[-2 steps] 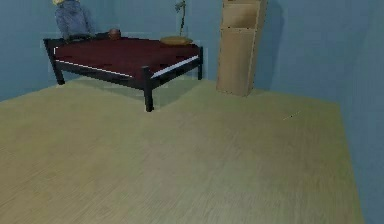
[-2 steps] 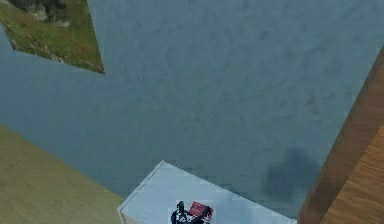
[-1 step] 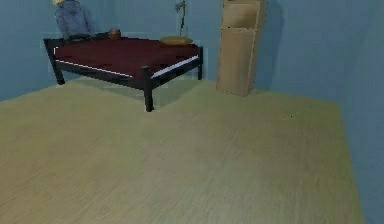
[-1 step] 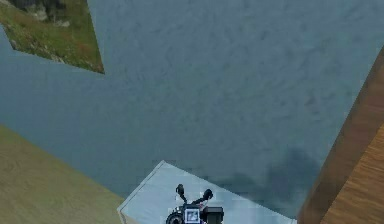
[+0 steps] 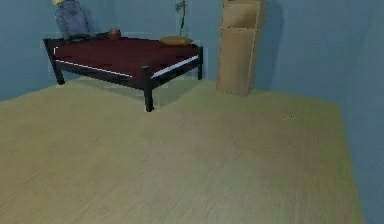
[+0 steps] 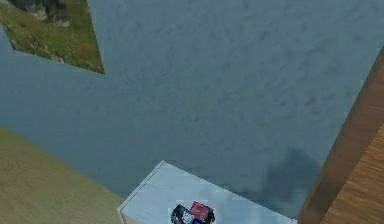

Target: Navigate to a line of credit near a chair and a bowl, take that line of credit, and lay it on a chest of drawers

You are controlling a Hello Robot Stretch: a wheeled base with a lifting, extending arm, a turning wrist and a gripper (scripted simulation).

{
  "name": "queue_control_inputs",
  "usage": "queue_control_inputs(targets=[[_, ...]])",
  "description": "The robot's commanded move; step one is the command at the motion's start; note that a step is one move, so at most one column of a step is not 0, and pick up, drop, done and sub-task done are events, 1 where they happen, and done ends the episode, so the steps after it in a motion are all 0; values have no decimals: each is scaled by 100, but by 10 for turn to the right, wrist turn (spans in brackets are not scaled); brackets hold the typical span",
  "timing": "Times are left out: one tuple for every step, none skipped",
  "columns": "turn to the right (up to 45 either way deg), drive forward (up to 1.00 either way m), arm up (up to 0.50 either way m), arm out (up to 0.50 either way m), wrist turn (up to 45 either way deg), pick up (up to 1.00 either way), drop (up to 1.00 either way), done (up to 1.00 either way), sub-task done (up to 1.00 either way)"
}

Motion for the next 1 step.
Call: queue_control_inputs(targets=[[0,0,0,0,0,0,0,100,0]])
